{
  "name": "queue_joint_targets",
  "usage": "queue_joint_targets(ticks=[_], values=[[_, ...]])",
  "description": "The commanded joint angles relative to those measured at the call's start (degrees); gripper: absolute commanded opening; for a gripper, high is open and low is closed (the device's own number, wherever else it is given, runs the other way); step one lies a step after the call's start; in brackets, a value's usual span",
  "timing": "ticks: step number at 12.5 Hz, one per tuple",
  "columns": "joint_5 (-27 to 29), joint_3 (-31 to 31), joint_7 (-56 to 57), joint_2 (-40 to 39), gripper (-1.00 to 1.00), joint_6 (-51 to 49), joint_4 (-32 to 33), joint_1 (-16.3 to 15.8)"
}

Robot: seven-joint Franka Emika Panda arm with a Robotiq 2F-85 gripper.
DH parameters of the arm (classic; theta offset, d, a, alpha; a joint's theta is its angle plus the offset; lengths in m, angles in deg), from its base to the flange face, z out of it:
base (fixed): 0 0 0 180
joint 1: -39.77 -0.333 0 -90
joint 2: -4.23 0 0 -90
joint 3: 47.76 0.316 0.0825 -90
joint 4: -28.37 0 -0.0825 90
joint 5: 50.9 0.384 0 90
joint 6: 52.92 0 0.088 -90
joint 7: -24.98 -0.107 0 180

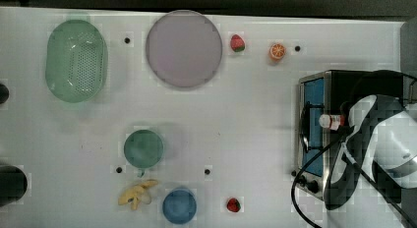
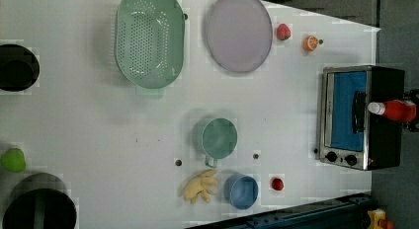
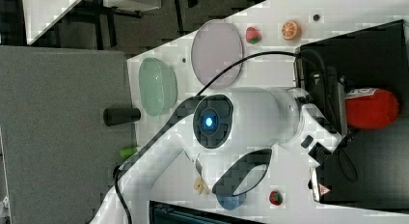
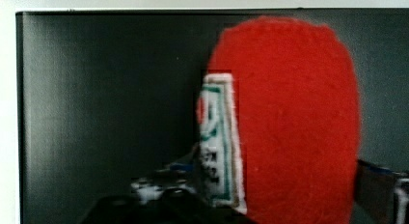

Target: Pick Ketchup from oven and place it on table.

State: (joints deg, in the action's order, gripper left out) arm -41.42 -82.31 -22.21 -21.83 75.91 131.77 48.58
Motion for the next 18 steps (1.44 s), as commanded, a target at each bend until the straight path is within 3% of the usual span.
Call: queue_joint_targets(ticks=[1,6,11,14,18], values=[[1.15,-0.44,-0.1,1.29,0.27,-1.8,-1.33,0.22],[1.12,-0.13,-0.09,3.74,0.27,-8.36,-5.36,-1.59],[0.01,2.38,0.24,11.02,0.27,-20.33,-11.78,-8.96],[-0.06,5.77,0.24,15.25,0.27,-22.47,-11.95,-13.45],[-0.16,11.21,0.24,17.52,0.27,-26.68,-11.91,-17.14]])
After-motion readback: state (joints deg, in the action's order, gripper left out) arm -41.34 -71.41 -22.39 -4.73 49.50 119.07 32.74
